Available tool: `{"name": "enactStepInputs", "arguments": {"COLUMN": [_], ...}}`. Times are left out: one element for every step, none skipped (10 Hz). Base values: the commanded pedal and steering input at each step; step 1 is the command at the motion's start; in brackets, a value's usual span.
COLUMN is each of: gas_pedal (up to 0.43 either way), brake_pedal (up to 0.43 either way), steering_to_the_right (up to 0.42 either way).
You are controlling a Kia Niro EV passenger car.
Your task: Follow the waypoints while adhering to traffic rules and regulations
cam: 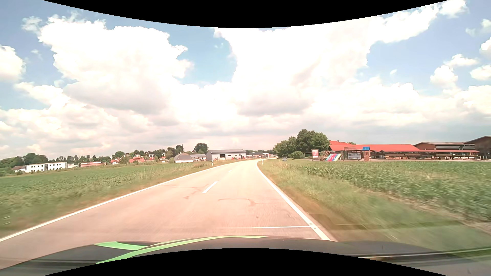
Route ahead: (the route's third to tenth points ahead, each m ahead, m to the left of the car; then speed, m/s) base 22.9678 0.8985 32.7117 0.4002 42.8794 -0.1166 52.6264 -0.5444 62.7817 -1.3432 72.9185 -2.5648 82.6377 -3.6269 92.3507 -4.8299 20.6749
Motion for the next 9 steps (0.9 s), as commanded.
{"name": "enactStepInputs", "arguments": {"gas_pedal": [0.110, 0.098, 0.098, 0.098, 0.098, 0.098, 0.098, 0.098, 0.098], "brake_pedal": [0.000, 0.000, 0.000, 0.000, 0.000, 0.000, 0.000, 0.000, 0.000], "steering_to_the_right": [0.003, 0.003, 0.004, 0.004, 0.003, 0.004, 0.003, 0.004, 0.003]}}
